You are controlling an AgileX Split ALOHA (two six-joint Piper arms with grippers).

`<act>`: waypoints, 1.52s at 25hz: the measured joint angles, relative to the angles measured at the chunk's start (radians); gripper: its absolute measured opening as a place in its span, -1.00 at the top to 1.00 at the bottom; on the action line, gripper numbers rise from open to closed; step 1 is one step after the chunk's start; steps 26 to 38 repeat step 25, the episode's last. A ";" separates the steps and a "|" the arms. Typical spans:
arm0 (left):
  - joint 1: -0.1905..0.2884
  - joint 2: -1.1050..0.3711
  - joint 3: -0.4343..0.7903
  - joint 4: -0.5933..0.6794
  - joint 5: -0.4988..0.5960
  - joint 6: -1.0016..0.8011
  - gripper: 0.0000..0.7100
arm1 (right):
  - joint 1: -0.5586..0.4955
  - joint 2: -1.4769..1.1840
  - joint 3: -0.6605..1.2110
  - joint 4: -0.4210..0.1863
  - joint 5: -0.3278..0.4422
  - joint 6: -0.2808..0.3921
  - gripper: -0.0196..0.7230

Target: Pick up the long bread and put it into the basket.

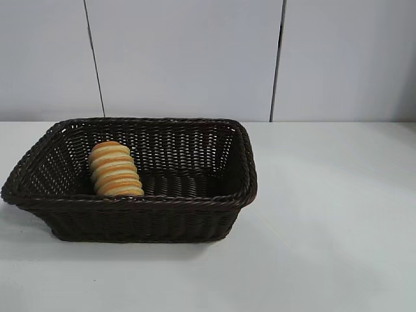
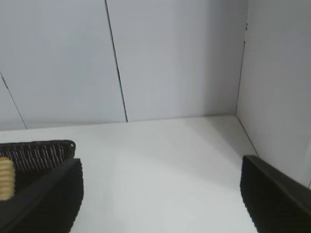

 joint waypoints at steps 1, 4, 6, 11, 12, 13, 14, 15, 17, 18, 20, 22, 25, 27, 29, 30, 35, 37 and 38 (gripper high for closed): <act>0.000 0.000 0.000 0.000 0.000 0.000 -0.83 | 0.000 0.000 0.026 -0.002 0.000 0.007 -0.70; 0.000 0.000 0.000 0.000 0.000 0.000 -0.83 | 0.000 0.000 0.093 -0.002 0.000 0.038 -0.70; 0.000 0.000 0.000 0.000 0.000 0.000 -0.83 | 0.000 0.000 0.138 -0.002 0.000 0.060 -0.70; 0.000 0.000 0.000 0.000 0.000 0.000 -0.83 | 0.000 0.000 0.161 -0.004 0.000 0.077 -0.70; 0.000 0.000 0.000 0.001 0.000 0.000 -0.83 | 0.000 0.000 0.162 -0.004 0.000 0.077 -0.70; 0.000 0.000 0.000 0.001 0.000 0.000 -0.83 | 0.002 0.000 0.163 -0.004 0.000 0.077 -0.70; 0.000 0.000 0.000 0.001 0.000 0.000 -0.83 | 0.009 0.000 0.163 -0.004 0.000 0.078 -0.70; 0.000 0.000 0.000 0.001 0.000 0.000 -0.83 | 0.021 0.000 0.163 -0.004 0.000 0.078 -0.70; 0.000 0.000 0.000 0.001 0.000 0.000 -0.83 | 0.052 0.000 0.164 -0.004 0.000 0.078 -0.70; 0.000 0.000 0.000 0.002 0.000 0.000 -0.83 | 0.062 0.000 0.164 -0.004 0.000 0.078 -0.70; 0.000 0.000 0.000 0.002 0.000 0.000 -0.83 | 0.074 0.000 0.164 -0.004 0.000 0.082 -0.70; 0.000 0.000 0.000 0.002 0.000 0.000 -0.83 | 0.075 0.000 0.164 -0.005 0.000 0.082 -0.70; 0.000 0.000 0.000 0.002 0.000 0.000 -0.83 | 0.076 0.000 0.164 -0.005 0.000 0.082 -0.70; 0.000 0.000 0.000 0.002 0.000 0.000 -0.83 | 0.076 0.000 0.164 -0.005 0.000 0.082 -0.70; 0.000 0.000 0.000 0.002 0.000 0.000 -0.83 | 0.076 0.000 0.164 -0.005 0.000 0.082 -0.70; 0.000 0.000 0.000 0.002 0.000 0.000 -0.83 | 0.076 0.000 0.164 -0.005 0.000 0.082 -0.70; 0.000 0.000 0.000 0.002 0.000 0.000 -0.83 | 0.076 0.000 0.164 -0.005 0.000 0.082 -0.70; 0.000 0.000 0.000 0.002 0.000 0.000 -0.83 | 0.076 0.000 0.164 -0.005 0.000 0.082 -0.70; 0.000 0.000 0.000 0.002 0.000 0.000 -0.83 | 0.076 0.000 0.164 -0.005 0.000 0.082 -0.70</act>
